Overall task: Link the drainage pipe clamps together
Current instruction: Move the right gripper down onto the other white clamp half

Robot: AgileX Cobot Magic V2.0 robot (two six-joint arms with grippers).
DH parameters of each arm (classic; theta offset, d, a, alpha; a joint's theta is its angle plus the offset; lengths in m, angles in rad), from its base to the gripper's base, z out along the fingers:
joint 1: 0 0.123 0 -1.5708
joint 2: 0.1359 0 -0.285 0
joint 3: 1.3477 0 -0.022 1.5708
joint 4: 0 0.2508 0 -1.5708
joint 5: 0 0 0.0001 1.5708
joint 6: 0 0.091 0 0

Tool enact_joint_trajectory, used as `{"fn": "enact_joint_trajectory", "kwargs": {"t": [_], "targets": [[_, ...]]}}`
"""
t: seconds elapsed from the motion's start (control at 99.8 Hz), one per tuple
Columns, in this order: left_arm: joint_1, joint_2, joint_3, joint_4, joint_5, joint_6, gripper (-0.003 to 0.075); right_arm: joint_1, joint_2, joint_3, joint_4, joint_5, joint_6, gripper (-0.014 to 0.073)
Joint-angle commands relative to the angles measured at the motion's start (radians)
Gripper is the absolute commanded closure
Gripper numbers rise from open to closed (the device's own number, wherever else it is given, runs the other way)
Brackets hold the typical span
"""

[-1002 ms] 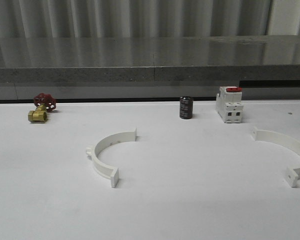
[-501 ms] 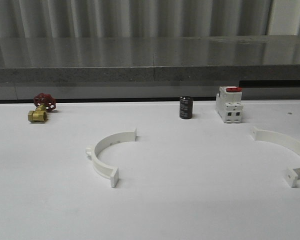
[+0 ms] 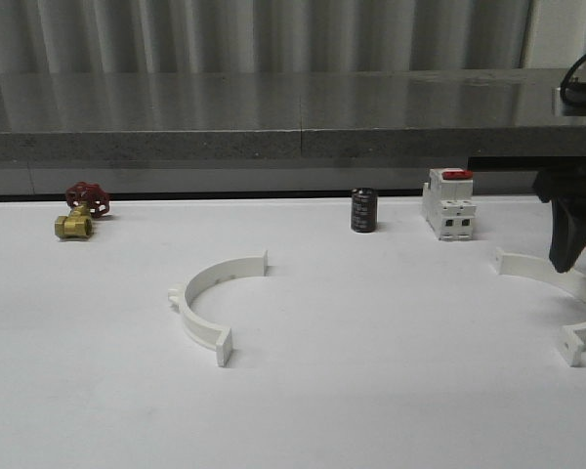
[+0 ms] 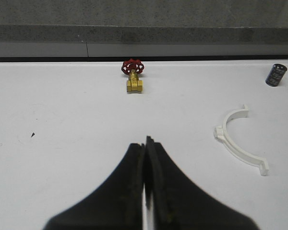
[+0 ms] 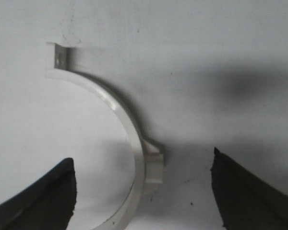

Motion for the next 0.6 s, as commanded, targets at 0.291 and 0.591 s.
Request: {"fn": "enact_joint_trajectory", "kwargs": {"t": [0.291, 0.591], "targets": [[0.0, 0.007, -0.024, -0.019, -0.067, 0.001, 0.0741, -0.006, 0.065, -0.057, 0.005, -0.011, -0.014, 0.0043], [0.0, 0.007, -0.024, -0.019, -0.067, 0.001, 0.0741, -0.006, 0.072, -0.057, 0.034, 0.038, -0.008, 0.0335]]}}
